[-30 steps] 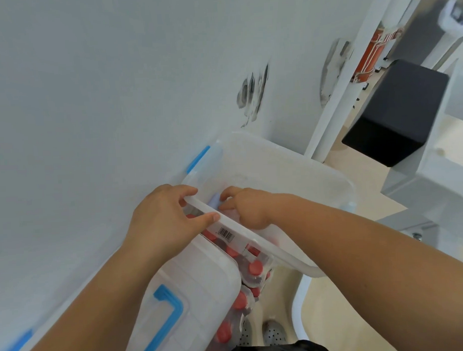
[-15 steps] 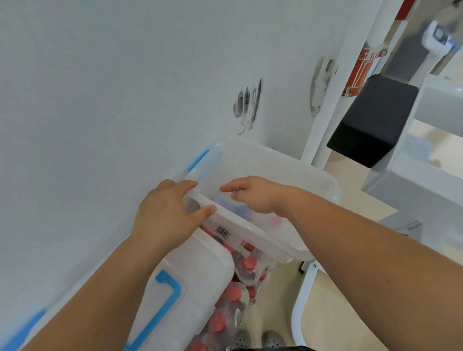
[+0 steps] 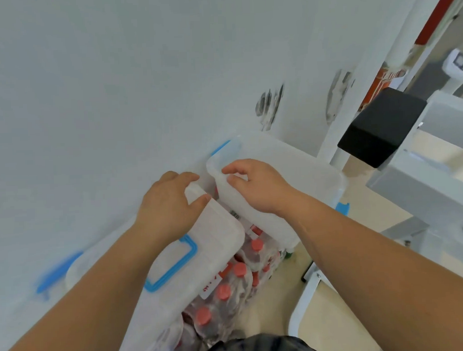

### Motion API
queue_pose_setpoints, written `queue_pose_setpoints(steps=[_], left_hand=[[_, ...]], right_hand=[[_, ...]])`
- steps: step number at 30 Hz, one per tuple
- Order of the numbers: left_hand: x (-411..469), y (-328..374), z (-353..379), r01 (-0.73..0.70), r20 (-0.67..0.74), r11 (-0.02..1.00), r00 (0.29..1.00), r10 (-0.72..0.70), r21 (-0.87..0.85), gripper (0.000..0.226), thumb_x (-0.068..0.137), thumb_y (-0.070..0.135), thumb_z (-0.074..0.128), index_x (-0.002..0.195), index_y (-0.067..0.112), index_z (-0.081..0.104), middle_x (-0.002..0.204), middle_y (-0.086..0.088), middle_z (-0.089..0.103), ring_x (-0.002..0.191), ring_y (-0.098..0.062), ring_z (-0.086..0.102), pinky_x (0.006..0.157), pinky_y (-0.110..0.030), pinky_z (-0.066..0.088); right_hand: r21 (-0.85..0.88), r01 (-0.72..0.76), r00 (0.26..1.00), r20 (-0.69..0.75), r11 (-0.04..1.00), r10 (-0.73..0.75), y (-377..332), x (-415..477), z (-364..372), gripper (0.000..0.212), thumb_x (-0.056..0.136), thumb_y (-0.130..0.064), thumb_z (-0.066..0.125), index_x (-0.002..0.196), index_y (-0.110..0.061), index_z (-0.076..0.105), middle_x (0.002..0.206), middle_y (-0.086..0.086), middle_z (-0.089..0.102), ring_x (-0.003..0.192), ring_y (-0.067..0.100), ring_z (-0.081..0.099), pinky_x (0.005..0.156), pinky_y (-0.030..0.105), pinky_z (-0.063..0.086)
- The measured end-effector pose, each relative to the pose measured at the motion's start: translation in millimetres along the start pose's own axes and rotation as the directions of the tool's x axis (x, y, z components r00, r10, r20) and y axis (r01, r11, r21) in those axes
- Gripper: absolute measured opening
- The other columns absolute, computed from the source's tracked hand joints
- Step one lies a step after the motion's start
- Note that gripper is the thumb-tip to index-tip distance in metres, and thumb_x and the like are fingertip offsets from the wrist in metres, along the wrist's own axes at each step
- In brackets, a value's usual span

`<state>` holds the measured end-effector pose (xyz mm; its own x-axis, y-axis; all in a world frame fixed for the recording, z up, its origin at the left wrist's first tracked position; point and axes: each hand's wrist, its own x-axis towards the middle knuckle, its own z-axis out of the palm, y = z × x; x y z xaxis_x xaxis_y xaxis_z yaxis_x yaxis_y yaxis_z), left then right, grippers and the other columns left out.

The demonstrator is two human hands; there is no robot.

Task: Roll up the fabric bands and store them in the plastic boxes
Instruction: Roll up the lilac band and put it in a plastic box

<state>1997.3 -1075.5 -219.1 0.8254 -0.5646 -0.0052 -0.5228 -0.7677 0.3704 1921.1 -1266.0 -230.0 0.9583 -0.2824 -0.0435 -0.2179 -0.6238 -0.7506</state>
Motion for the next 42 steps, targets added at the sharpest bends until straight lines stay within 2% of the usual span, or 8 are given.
queue_pose_setpoints(steps=[5, 9, 16, 24, 28, 34, 37, 42], left_hand=[[-11.8, -8.4, 0.1, -0.025, -0.005, 1.0, 1.0, 0.025, -0.018, 0.049, 0.091, 0.049, 0.06, 0.137, 0.033, 0.053, 0.123, 0.001, 0.055, 0.107, -0.021, 0.058, 0.09, -0.033, 0.046], [-7.5, 7.9, 4.1, -0.12, 0.01, 0.992, 0.993, 0.12, -0.026, 0.05, 0.092, 0.045, 0.061, 0.139, 0.032, 0.052, 0.129, 0.001, 0.053, 0.114, -0.023, 0.056, 0.094, -0.035, 0.046], [23.7, 54.2, 22.3, -0.303, 0.046, 0.952, 0.952, 0.301, 0.045, 0.041, 0.097, 0.045, 0.053, 0.135, 0.031, 0.057, 0.131, 0.0, 0.055, 0.119, -0.028, 0.048, 0.101, -0.041, 0.042], [51.7, 76.5, 47.2, -0.339, 0.203, 0.922, 0.931, 0.302, 0.186, 0.042, 0.089, 0.064, 0.054, 0.112, 0.032, 0.069, 0.116, 0.002, 0.062, 0.114, -0.025, 0.05, 0.092, -0.038, 0.043], [52.6, 70.7, 51.0, -0.322, 0.225, 0.929, 0.933, 0.28, 0.183, 0.044, 0.087, 0.067, 0.054, 0.112, 0.034, 0.067, 0.117, 0.004, 0.061, 0.114, -0.023, 0.049, 0.093, -0.037, 0.043], [51.3, 68.7, 49.9, -0.32, 0.213, 0.937, 0.934, 0.287, 0.141, 0.045, 0.088, 0.066, 0.055, 0.116, 0.033, 0.066, 0.116, 0.006, 0.061, 0.112, -0.02, 0.05, 0.093, -0.036, 0.044], [51.4, 69.0, 48.0, -0.316, 0.195, 0.941, 0.937, 0.289, 0.125, 0.045, 0.086, 0.066, 0.057, 0.116, 0.033, 0.066, 0.115, 0.006, 0.062, 0.11, -0.02, 0.051, 0.092, -0.035, 0.045], [48.5, 72.9, 39.9, -0.314, 0.087, 0.949, 0.945, 0.315, -0.025, 0.05, 0.085, 0.058, 0.066, 0.125, 0.028, 0.064, 0.12, 0.002, 0.065, 0.113, -0.024, 0.055, 0.097, -0.037, 0.045]], right_hand=[[-0.115, 0.119, 0.992, 0.051, 0.986, -0.114, -17.1, -4.6, 13.6, 0.029, 0.1, -0.021, 0.054, 0.127, -0.021, 0.066, 0.133, 0.0, 0.062, 0.123, 0.018, 0.056, 0.107, 0.035, 0.042], [-0.099, -0.076, 0.997, -0.012, 0.992, 0.075, 8.4, -0.2, -6.9, 0.029, 0.1, -0.019, 0.054, 0.126, -0.021, 0.067, 0.134, -0.001, 0.064, 0.122, 0.017, 0.058, 0.105, 0.029, 0.041], [-0.405, -0.241, 0.896, 0.256, 0.882, 0.362, 55.5, 3.7, -66.0, 0.033, 0.099, -0.016, 0.055, 0.129, -0.025, 0.066, 0.133, -0.003, 0.062, 0.12, 0.019, 0.058, 0.103, 0.031, 0.045], [-0.797, 0.086, 0.678, 0.487, 0.598, 0.551, 79.0, 17.9, -54.3, 0.05, 0.092, -0.028, 0.07, 0.14, -0.022, 0.057, 0.137, -0.001, 0.056, 0.123, 0.024, 0.055, 0.091, 0.03, 0.044], [-0.862, 0.194, 0.573, 0.487, 0.468, 0.659, 111.5, 29.9, -37.1, 0.031, 0.079, -0.036, 0.079, 0.105, -0.022, 0.072, 0.111, 0.0, 0.068, 0.107, 0.031, 0.063, 0.097, 0.047, 0.052], [-0.869, 0.146, 0.718, 0.421, 0.472, 0.554, 115.5, 18.4, -43.0, 0.009, 0.089, -0.016, 0.068, 0.097, -0.011, 0.069, 0.086, 0.002, 0.06, 0.083, 0.023, 0.056, 0.079, 0.035, 0.05], [-0.801, 0.077, 0.814, 0.394, 0.594, 0.426, 98.7, 16.6, -55.4, 0.015, 0.089, -0.015, 0.061, 0.096, -0.009, 0.073, 0.087, 0.007, 0.066, 0.073, 0.021, 0.052, 0.068, 0.034, 0.046], [-0.606, 0.016, 0.957, 0.239, 0.796, 0.163, 48.6, -0.5, -94.9, 0.017, 0.095, -0.025, 0.061, 0.107, -0.023, 0.072, 0.097, -0.005, 0.066, 0.091, 0.018, 0.06, 0.079, 0.032, 0.05]])
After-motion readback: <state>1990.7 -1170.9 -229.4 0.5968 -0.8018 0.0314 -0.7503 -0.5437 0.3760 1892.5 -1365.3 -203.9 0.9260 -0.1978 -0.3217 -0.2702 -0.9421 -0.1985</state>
